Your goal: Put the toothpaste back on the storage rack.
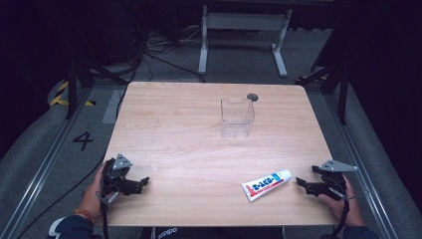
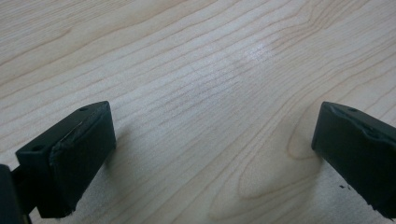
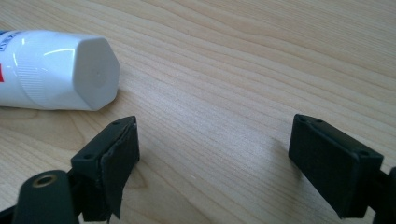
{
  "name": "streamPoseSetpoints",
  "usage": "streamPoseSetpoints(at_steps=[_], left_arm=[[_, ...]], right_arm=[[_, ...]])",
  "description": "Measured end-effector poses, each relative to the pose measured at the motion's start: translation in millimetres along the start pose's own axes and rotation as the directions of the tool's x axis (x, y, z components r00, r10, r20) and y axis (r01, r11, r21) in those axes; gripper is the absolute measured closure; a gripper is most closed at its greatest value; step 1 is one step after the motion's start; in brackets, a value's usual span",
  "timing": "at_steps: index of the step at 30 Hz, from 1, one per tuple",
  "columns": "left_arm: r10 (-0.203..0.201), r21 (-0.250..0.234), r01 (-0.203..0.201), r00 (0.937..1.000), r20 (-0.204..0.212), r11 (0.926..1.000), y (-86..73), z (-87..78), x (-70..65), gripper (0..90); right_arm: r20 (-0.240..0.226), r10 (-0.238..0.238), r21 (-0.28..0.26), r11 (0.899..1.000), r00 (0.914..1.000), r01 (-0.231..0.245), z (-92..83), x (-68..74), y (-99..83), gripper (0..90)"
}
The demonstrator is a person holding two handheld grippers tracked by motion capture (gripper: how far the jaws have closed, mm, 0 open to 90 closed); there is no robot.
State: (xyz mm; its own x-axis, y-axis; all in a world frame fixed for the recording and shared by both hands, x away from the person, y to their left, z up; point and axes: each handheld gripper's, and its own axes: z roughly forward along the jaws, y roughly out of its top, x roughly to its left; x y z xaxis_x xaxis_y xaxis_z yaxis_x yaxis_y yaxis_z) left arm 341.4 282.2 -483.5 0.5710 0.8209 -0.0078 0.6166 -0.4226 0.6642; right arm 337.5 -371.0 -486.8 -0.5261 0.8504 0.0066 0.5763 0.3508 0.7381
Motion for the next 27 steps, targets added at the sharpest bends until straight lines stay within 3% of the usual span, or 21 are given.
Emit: streamPoseSetpoints(at_steps=[14,18,20,24,27], left_arm=[[0.001,0.001,-0.001,1.0,-0.007,1.0,-0.1,-0.4,-0.1,0.3],[0.007,0.001,-0.007,1.0,-0.005,1.0,-0.6,-0.8,0.0,0.5],[0.012,-0.002,-0.012,0.9999,-0.002,0.9999,-0.6,-0.6,0.5,0.5],[0.023,0.001,-0.023,0.9997,0.006,0.9997,-0.9,-1.2,1.3,0.5],[0.029,0.001,-0.029,0.9995,0.012,0.9996,-1.2,-1.4,2.0,0.5]], right_arm=[[-0.003,-0.001,0.003,1.0,1.0,0.001,1.2,0.3,1.9,16.6],[-0.011,-0.04,0.052,0.998,0.9991,0.041,-2.0,-2.9,5.3,15.8],[-0.06,-0.058,0.074,0.995,0.9965,0.062,-4.9,-6.2,4.6,15.4],[-0.083,-0.084,0.095,0.991,0.993,0.092,-6.9,-7.6,5.5,17.4],[-0.125,-0.139,0.115,0.981,0.9823,0.154,-8.5,-2.3,11.8,19.3]])
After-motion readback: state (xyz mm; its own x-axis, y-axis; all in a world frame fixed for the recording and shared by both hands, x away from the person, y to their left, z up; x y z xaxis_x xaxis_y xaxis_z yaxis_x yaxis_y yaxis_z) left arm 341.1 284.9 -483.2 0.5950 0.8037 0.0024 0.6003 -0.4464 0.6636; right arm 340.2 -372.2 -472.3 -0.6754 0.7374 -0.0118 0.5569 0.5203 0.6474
